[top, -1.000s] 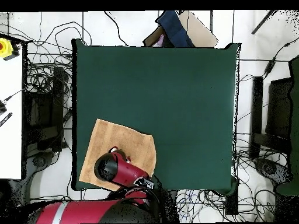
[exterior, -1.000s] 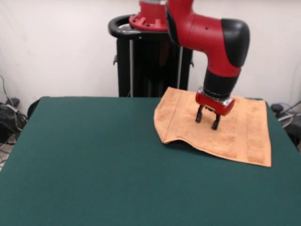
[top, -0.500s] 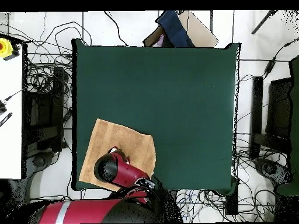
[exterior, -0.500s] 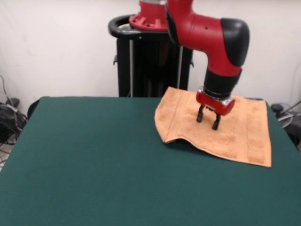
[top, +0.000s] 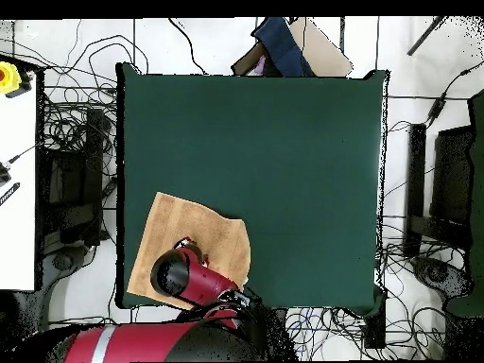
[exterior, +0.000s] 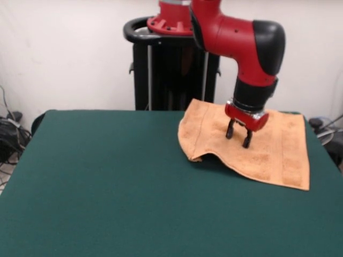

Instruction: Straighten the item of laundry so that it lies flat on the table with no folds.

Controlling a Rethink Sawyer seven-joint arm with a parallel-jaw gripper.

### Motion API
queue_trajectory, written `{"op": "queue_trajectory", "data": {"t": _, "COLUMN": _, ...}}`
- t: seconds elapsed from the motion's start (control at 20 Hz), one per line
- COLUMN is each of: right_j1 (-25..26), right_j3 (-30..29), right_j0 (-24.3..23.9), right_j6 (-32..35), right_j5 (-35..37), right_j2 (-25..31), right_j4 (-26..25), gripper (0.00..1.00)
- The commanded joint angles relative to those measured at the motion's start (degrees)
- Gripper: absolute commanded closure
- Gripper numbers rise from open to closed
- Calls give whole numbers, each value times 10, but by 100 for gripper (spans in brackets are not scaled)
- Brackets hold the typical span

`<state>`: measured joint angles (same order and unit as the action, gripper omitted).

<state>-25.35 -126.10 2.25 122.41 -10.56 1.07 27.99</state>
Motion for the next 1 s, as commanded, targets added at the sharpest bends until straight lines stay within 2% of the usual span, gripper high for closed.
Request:
{"op": "queue_trajectory", "data": {"t": 0.05, "right_j1": 116, "right_j3": 133, "right_j0": 32, "right_j6": 270, "right_j5": -54, "right_j2": 216, "right_j4": 79, "gripper": 0}}
{"op": "queue_trajectory", "data": {"t": 0.55, "right_j1": 153, "right_j3": 137, "right_j0": -34, "right_j6": 289, "right_j5": -103, "right_j2": 288, "right_j4": -23, "gripper": 0}}
{"op": "queue_trajectory", "data": {"t": 0.85, "right_j1": 163, "right_j3": 146, "right_j0": -45, "right_j6": 299, "right_j5": -112, "right_j2": 309, "right_j4": -34, "gripper": 0}}
{"op": "queue_trajectory", "data": {"t": 1.0, "right_j1": 152, "right_j3": 143, "right_j0": -30, "right_j6": 308, "right_j5": -102, "right_j2": 304, "right_j4": -2, "gripper": 0}}
